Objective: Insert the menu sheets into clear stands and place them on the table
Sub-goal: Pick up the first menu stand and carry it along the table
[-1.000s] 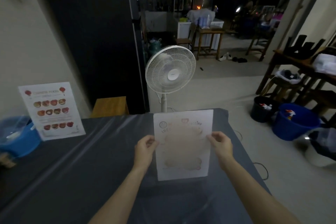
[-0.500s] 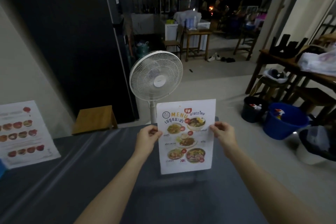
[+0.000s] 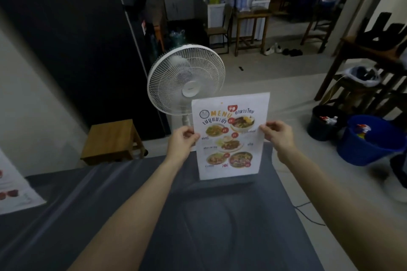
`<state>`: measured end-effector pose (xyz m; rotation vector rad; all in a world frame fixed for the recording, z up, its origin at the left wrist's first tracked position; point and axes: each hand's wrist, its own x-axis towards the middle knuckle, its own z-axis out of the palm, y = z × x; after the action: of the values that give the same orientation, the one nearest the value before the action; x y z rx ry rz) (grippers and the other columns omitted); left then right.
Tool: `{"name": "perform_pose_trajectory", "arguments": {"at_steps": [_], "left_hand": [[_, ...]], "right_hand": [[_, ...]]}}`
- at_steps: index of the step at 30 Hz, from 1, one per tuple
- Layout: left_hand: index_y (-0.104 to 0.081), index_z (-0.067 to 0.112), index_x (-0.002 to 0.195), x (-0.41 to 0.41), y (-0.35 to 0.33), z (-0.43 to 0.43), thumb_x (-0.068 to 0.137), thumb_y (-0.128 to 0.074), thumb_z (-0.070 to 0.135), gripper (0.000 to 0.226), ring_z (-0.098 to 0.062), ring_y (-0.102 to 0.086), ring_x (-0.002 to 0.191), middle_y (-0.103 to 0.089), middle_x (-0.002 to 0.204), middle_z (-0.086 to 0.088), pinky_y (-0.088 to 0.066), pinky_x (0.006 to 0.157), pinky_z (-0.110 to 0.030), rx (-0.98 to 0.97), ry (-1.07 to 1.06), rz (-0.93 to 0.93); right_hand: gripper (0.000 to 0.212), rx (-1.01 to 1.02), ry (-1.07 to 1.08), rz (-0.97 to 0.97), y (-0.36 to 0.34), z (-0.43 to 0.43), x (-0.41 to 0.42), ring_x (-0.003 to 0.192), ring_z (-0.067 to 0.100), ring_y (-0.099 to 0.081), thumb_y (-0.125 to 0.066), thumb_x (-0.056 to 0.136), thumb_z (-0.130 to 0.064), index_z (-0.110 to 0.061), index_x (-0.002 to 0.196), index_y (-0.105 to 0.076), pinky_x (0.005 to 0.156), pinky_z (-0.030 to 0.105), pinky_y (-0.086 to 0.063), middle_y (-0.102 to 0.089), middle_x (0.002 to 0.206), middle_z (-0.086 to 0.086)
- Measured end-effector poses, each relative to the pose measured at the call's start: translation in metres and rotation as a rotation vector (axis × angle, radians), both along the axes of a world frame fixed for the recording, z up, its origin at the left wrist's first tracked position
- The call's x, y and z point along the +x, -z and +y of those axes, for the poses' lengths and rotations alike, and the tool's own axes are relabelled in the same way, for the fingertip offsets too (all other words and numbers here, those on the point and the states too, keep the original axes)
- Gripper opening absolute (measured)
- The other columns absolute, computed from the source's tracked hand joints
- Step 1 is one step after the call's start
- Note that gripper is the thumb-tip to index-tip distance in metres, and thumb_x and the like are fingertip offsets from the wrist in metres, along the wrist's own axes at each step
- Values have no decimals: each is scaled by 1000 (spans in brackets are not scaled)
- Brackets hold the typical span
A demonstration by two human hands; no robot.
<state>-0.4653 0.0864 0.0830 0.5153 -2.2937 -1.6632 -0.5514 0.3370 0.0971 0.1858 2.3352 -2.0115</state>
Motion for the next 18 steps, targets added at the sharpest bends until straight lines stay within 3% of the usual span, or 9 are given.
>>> {"name": "perform_pose_trajectory", "arguments": {"at_steps": [4,9,15,18], "left_hand": [[-63,16,76,-26,9,3,86,-65,0,19,-23,-65,84,-65,83,-9,-58,87,-46,8,-16,-12],[-63,17,75,-43,19,8,86,-65,-2,21,-28,-65,86,-65,81,-8,-58,86,-50,23,-17,-17],[-64,8,84,-52,25,13,87,-63,-1,10,-28,-65,86,-64,80,-7,-59,84,-43,2,-15,-30],[-66,6,89,-54,26,14,88,-63,4,4,-30,-68,89,-66,85,-9,-60,83,-42,-96,-4,-28]], "right_hand": [[24,18,23,-21,8,-1,-25,97,36,-62,-62,87,-6,8,107,-59,93,48,-52,-64,105,25],[25,28,17,-22,17,2,-44,106,40,-61,-62,88,-7,7,108,-59,93,48,-52,-64,112,27],[22,37,11,-34,28,7,-50,94,26,-61,-62,88,-10,2,107,-60,91,45,-54,-63,100,13],[22,60,17,-20,31,7,-53,91,27,-60,-63,87,-10,3,105,-61,92,49,-53,-64,100,18]]}}
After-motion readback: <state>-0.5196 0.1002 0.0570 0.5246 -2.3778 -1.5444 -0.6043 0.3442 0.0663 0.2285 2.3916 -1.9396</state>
